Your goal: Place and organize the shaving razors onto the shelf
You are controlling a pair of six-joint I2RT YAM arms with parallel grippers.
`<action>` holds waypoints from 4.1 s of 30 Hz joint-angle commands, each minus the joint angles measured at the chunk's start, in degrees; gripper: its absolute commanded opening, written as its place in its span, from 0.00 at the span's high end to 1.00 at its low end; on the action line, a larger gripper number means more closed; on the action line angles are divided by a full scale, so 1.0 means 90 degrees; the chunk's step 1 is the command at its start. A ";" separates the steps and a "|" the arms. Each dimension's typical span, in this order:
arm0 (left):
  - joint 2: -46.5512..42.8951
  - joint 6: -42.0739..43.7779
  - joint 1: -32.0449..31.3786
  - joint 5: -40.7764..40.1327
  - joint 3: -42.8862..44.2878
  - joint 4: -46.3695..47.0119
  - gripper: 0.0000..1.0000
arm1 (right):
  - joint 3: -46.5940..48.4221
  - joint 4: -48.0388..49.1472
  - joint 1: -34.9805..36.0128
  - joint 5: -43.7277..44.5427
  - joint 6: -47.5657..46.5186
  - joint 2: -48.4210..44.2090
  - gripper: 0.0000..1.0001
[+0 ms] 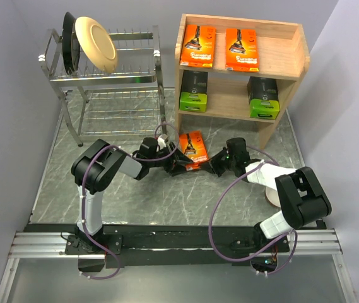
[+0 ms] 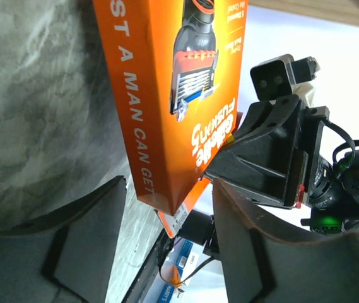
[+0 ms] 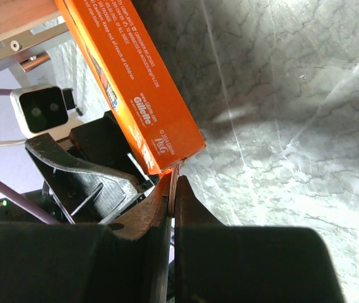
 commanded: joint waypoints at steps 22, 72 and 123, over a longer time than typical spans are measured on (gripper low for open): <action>-0.0507 0.0073 0.0195 0.0779 -0.0415 0.0901 0.67 | -0.0613 0.0229 -0.0607 -0.0522 -0.0360 -0.0618 0.53; -0.0849 -0.1382 0.0458 0.1111 -0.0591 0.1623 0.63 | -0.0154 0.2388 -0.0441 -0.0873 0.1007 0.0935 0.53; -0.3319 0.3510 0.2743 0.1404 -0.0620 -0.3357 0.00 | 0.6046 -0.1694 -0.3935 -0.4450 -0.2970 -0.2289 1.00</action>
